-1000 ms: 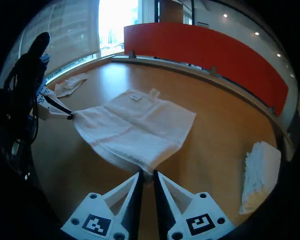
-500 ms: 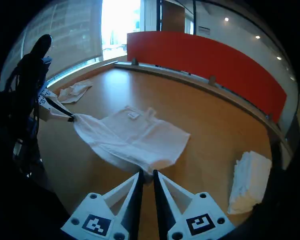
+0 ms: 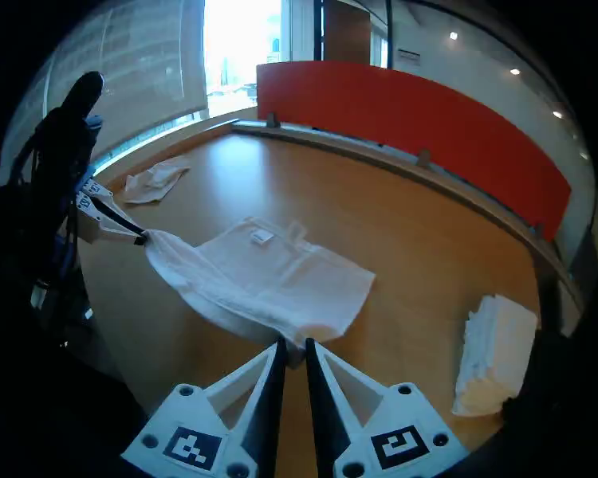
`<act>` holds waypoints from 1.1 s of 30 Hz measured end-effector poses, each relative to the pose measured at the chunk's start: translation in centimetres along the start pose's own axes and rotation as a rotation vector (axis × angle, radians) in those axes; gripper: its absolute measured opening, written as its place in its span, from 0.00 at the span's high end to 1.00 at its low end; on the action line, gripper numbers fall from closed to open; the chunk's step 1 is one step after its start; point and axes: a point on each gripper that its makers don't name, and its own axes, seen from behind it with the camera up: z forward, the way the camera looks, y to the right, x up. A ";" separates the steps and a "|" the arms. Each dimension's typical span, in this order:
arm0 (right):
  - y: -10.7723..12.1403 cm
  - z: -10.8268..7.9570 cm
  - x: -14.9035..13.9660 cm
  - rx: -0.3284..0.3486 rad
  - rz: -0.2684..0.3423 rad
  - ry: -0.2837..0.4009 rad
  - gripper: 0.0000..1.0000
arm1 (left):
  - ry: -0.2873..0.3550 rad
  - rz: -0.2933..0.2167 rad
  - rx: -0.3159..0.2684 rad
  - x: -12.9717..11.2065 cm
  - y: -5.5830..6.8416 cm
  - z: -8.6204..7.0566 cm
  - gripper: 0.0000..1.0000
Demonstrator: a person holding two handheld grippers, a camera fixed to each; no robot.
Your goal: Fold towel
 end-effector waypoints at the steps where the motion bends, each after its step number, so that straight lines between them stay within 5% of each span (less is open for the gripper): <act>1: 0.1 0.1 0.0 -0.001 -0.001 0.000 0.82 | 0.001 0.001 0.001 0.1 0.0 0.1 0.89; 12: 1.7 1.5 1.1 -0.016 -0.023 -0.011 0.82 | 0.024 -0.006 0.013 2.3 -0.9 1.5 0.89; 23: 4.7 4.9 2.5 -0.035 -0.032 -0.032 0.82 | 0.047 -0.018 0.032 6.0 -3.0 5.3 0.89; 33: 6.0 7.3 2.6 -0.030 -0.015 -0.051 0.82 | 0.030 -0.015 0.033 6.9 -4.0 7.8 0.89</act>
